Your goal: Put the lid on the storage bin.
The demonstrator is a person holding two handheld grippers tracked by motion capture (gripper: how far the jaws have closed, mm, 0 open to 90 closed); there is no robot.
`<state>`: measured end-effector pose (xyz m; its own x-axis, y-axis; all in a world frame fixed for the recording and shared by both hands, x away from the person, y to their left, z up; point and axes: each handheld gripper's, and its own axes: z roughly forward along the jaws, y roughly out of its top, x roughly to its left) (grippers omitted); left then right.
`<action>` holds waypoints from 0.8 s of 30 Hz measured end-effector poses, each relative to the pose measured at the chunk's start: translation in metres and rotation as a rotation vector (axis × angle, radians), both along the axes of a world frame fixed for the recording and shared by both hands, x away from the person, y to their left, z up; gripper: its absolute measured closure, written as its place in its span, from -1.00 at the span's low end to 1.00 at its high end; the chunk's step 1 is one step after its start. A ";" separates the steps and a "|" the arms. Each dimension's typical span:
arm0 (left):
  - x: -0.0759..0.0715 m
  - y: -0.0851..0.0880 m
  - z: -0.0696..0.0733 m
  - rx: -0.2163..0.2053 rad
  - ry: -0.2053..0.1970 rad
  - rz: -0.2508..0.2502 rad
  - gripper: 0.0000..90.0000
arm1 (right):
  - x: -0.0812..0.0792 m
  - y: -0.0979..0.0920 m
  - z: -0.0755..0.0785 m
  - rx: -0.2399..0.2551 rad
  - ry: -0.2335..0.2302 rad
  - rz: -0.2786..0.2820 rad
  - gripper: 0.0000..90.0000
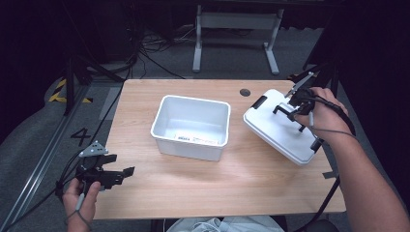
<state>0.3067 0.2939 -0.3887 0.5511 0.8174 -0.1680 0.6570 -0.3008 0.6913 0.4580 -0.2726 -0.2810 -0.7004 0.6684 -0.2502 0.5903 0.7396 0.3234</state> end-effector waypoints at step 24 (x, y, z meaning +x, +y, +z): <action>-0.013 0.009 0.000 -0.012 -0.001 0.039 -0.65 | 0.000 0.072 0.058 -0.007 -0.076 0.191 0.89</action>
